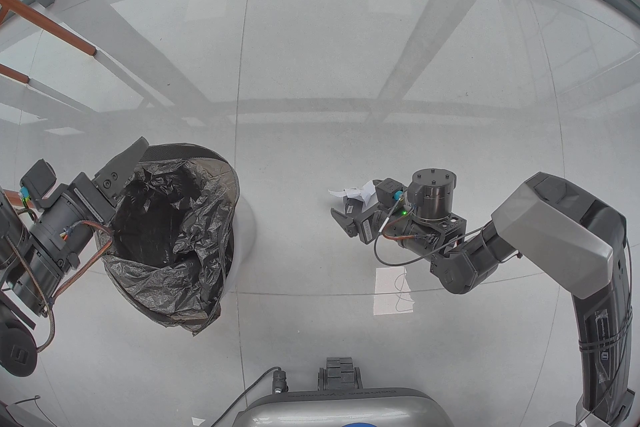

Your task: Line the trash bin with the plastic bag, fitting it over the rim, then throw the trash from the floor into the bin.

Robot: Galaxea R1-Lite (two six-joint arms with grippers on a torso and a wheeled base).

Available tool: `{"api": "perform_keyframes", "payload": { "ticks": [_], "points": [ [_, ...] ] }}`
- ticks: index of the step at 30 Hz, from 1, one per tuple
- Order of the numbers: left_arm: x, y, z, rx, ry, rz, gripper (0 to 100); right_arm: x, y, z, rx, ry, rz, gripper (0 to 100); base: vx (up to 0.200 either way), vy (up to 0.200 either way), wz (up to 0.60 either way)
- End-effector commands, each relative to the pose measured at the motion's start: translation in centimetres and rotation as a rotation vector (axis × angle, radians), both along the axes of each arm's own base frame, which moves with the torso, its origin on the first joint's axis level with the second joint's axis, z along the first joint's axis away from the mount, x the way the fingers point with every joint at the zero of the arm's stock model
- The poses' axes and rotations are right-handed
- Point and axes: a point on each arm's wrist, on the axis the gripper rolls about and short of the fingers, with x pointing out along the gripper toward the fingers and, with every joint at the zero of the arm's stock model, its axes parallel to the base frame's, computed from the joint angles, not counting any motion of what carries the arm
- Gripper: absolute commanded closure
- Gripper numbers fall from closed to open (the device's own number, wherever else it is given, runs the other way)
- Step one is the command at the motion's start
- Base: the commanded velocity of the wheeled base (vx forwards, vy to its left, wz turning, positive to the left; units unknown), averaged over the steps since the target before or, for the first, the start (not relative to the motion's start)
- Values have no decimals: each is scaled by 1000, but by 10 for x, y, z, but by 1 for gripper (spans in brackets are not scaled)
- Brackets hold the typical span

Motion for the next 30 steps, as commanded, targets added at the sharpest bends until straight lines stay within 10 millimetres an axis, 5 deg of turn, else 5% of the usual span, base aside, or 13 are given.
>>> {"api": "perform_keyframes", "payload": {
  "ticks": [1, 17, 18, 30],
  "points": [
    [-2, 1, 3, -3, -14, 1, 0, 1, 6, -16, -28, 11, 13, 0, 0, 0, 0],
    [-2, 3, 4, -2, -18, 12, 0, 28, 13, -50, -75, -34, 8, 0, 0, 0, 0],
    [-2, 4, 3, -1, -16, 17, 0, 33, 10, -51, -73, -41, -1, 100, 0, 0, 0],
    [-2, 4, 3, -2, -16, 12, 0, 38, 5, -28, -46, -93, -25, 100, 0, 0, 0]
  ]
}}
